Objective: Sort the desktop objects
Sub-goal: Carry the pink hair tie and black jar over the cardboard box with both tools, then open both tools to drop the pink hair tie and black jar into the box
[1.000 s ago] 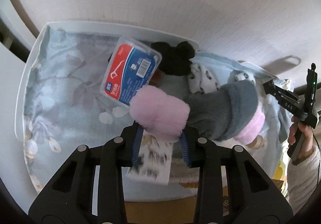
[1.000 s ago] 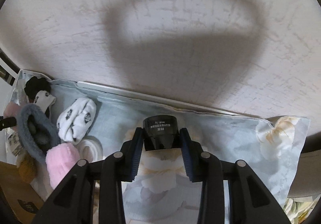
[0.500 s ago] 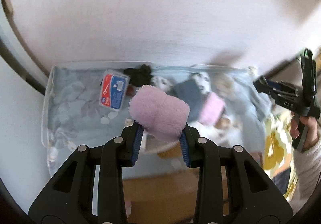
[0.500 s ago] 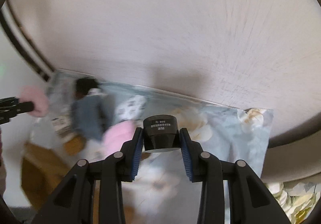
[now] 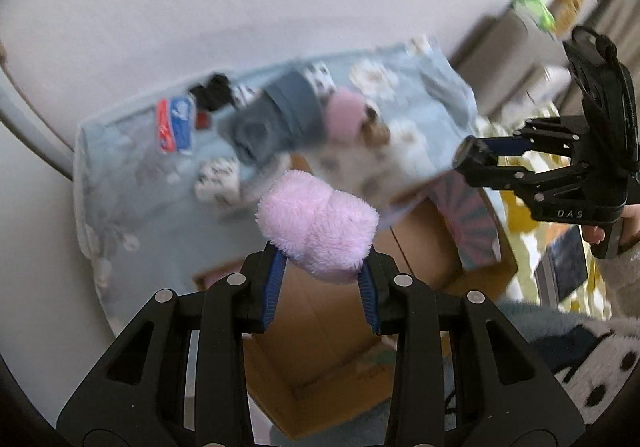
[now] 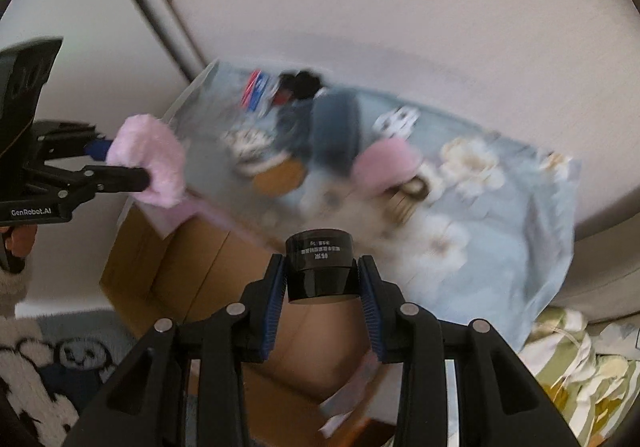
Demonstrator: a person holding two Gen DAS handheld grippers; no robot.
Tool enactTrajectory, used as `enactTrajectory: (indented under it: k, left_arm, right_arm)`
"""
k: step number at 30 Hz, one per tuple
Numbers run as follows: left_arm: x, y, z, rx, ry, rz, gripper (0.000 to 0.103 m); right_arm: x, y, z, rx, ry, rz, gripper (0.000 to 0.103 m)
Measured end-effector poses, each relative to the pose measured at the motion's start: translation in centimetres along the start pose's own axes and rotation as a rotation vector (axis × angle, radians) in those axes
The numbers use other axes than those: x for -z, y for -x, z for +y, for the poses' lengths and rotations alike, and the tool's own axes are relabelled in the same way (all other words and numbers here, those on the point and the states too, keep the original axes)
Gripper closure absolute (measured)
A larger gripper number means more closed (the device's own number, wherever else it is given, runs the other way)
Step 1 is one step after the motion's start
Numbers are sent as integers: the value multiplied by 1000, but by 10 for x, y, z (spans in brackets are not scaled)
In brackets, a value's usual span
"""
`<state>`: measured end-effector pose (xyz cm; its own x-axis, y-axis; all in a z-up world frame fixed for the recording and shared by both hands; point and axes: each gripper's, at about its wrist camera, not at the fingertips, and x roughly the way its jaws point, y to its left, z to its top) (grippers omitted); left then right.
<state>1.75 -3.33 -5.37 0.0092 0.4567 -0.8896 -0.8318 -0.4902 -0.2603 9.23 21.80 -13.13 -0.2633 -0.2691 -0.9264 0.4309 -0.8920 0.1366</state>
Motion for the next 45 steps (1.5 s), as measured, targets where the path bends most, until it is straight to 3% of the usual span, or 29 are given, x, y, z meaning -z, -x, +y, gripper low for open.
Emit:
enactTrajectory:
  k: [13,22,24,25,26,27,29,33,35,41,45]
  left_arm:
    - [61,-68,-10,-19,-93,182,73]
    - [71,-75,-8,-47,-103,200,69]
    - [71,-75,-6,-50,-93,204,56]
    - [71,-75,-5,-55,-85,204,34]
    - [71,-74,-4,-64,-82,196,4]
    - [71,-71,-4,-71,-79,183,1]
    - [71,-65,-4,-58,-75,163,0]
    - [68,-61,-5,-85,-85,158,0]
    - [67,-59,-5,-87,-82,153,0]
    - [64,-45,-4,-92,-83,125,0]
    - [60,-39,-3,-109,-103,107,0]
  right_arm:
    - [44,-54,23,13,-45,161,69]
    - [45,-65,30,14,-57,198,69]
    - [45,-67,31,18,-61,207,64]
    - [45,-67,32,15,-66,209,57]
    - [45,-67,32,13,-72,208,52]
    - [45,-67,31,5,-85,207,48]
    - [45,-70,30,-4,-107,237,19]
    - [42,-69,27,-19,-139,215,12]
    - [40,-65,27,-23,-140,198,0]
    - [36,-54,28,-18,-139,164,0]
    - [36,-58,28,-18,-126,226,1]
